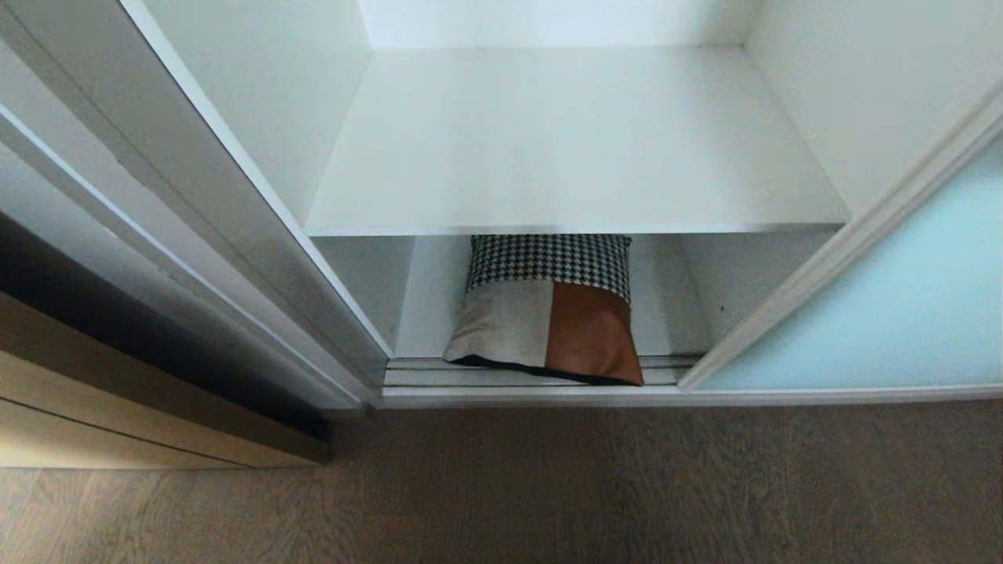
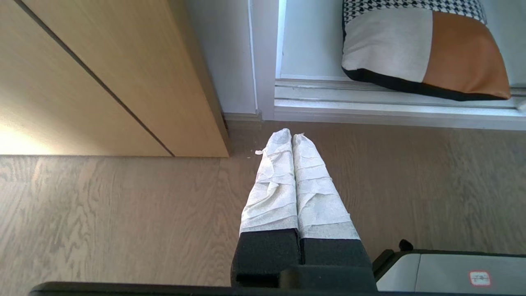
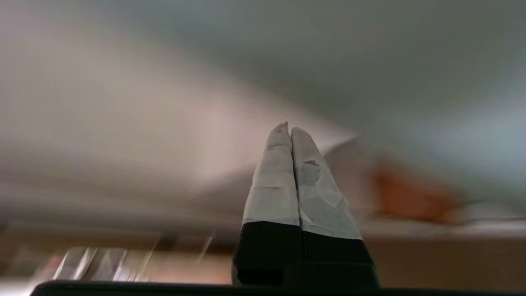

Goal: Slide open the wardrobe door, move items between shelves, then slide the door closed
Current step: Close the door

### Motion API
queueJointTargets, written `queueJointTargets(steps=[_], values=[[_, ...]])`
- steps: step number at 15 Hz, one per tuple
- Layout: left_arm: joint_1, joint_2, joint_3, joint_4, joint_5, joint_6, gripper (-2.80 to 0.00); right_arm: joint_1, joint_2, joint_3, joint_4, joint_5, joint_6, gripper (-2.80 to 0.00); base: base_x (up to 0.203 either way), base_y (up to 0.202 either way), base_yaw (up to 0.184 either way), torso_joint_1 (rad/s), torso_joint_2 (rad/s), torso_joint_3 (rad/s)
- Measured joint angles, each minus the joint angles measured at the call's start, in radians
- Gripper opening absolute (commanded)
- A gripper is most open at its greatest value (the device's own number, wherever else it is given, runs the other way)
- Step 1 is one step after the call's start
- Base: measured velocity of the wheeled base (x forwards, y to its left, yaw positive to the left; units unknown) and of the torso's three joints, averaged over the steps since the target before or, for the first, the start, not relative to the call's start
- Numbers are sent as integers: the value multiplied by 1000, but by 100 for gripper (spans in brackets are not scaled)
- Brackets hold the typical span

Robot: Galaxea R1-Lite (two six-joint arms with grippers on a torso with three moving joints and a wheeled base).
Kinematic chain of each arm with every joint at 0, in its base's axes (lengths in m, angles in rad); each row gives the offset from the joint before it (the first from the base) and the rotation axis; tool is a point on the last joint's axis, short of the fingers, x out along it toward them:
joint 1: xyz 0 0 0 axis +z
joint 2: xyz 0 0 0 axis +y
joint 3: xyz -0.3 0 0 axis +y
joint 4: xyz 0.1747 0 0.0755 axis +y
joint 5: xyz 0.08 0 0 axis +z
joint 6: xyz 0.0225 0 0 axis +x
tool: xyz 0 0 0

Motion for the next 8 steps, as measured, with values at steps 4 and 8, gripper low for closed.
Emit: queueJointTargets(steps=[4,8], values=[[0,0,0,0,0,0,-280,171,-104,101,-1,52,-9,-280,0,0,0,0,0,0],[1,0,0,0,0,0,-280,209,-198,161,-7,149,-10,-280,0,0,0,0,0,0]])
